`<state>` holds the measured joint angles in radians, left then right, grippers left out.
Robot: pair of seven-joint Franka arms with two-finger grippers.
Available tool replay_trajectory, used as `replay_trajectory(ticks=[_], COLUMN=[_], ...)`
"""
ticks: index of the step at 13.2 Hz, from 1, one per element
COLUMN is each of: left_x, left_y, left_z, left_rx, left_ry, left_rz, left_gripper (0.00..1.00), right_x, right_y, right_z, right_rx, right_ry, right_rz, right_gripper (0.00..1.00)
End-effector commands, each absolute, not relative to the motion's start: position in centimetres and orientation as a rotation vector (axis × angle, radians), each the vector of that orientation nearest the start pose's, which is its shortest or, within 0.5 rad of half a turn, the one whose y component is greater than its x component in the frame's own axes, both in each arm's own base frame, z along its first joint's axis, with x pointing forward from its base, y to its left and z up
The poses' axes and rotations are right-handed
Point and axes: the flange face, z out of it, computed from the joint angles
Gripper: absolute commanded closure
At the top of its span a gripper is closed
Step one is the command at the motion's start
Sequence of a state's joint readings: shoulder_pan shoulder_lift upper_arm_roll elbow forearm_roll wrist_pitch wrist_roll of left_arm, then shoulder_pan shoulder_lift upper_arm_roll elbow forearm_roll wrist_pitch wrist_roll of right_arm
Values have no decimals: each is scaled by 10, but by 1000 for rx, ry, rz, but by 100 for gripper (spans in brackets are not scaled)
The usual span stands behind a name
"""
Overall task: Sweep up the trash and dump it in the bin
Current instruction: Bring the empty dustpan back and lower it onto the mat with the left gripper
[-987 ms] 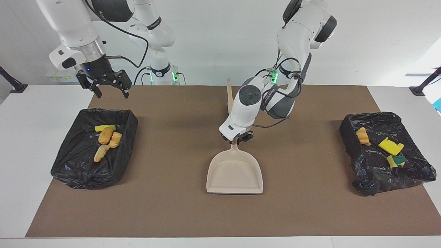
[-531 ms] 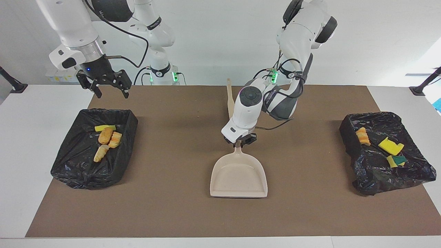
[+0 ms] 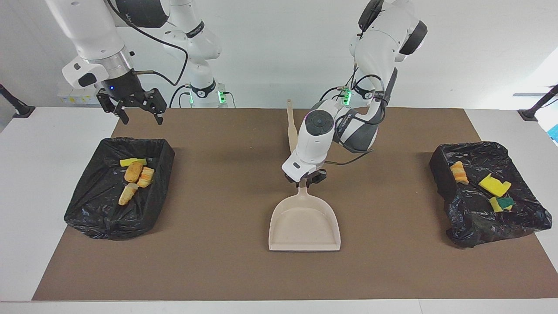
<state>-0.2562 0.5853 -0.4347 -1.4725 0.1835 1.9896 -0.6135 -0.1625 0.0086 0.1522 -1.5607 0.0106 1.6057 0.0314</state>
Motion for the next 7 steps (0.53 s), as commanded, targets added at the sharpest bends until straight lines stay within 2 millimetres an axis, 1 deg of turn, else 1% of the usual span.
replay_trajectory(ticks=[1,3,4,6,7], left_x=[584,583,587,589,586], left_y=[-390,-384,-371,-359,-355], left_z=[369,385,398,423,434], left_rx=[-3177,-3173,-3171,-3174,-3161], left_ry=[131,130,107,77,80], left_rz=[56,29,7,-44,-52], left_gripper=[0,0,0,0,0], right_x=[557,557,557,557,557], right_y=[-3,-3,-3,-3,-3], right_z=[627,627,627,628,627], right_rx=[-3123,-3123,-3123,-3123,-3123], right_ry=[82,82,82,82,82], right_rz=[-67,-67,-67,-69,-67], right_gripper=[0,0,0,0,0])
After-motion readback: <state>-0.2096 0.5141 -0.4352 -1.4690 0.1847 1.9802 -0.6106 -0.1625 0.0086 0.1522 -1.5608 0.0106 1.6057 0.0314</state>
